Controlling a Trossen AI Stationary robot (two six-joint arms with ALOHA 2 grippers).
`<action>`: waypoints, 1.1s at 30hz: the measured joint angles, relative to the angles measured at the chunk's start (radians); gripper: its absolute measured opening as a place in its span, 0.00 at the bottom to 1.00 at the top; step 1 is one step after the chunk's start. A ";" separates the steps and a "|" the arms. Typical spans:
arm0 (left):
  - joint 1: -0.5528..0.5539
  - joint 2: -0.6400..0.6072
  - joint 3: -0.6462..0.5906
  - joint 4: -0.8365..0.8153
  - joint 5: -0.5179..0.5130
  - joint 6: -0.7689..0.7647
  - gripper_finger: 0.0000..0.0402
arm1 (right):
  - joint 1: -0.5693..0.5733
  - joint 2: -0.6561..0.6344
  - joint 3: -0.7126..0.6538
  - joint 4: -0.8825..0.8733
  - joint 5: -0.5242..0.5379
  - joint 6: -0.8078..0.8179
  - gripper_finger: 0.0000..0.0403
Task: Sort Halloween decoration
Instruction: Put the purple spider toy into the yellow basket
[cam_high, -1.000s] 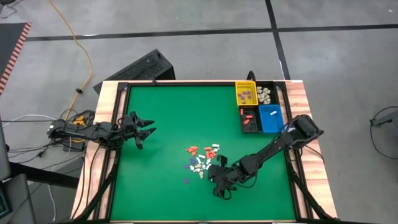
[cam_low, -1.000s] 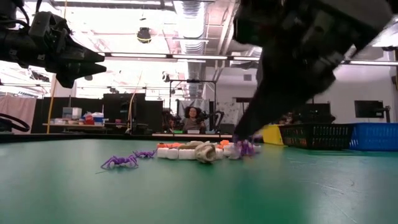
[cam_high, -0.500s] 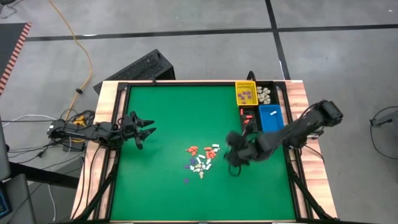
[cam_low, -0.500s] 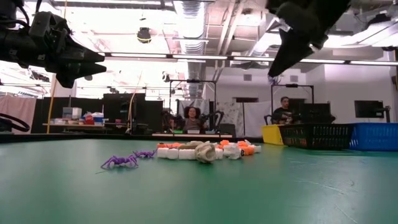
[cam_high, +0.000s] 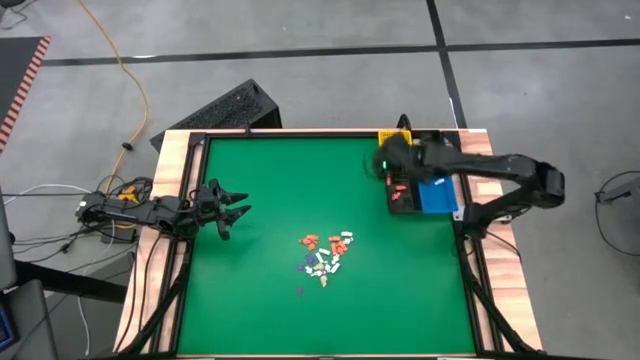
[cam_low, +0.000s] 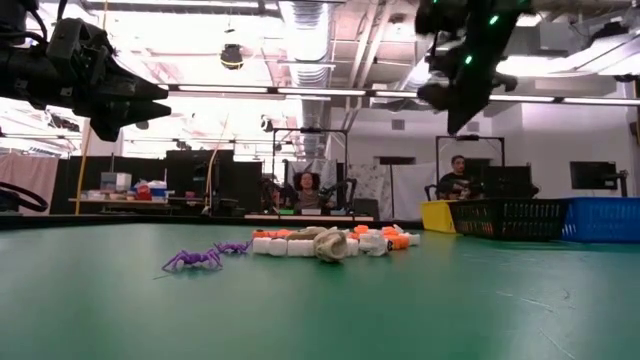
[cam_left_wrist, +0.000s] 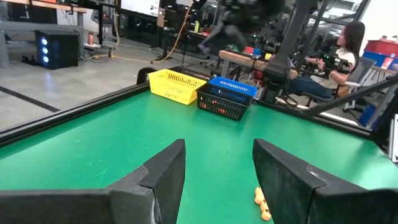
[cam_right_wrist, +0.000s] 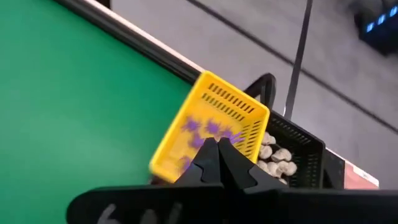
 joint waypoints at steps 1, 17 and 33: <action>0.000 0.000 0.000 0.000 0.000 0.000 0.44 | -0.041 0.012 0.000 0.025 -0.030 -0.024 0.02; 0.000 0.000 0.000 0.000 0.000 0.000 0.44 | -0.294 0.269 0.000 0.201 -0.216 -0.135 0.26; 0.000 0.000 0.000 0.000 0.000 0.000 0.44 | -0.014 0.130 0.001 0.422 -0.876 -0.397 0.43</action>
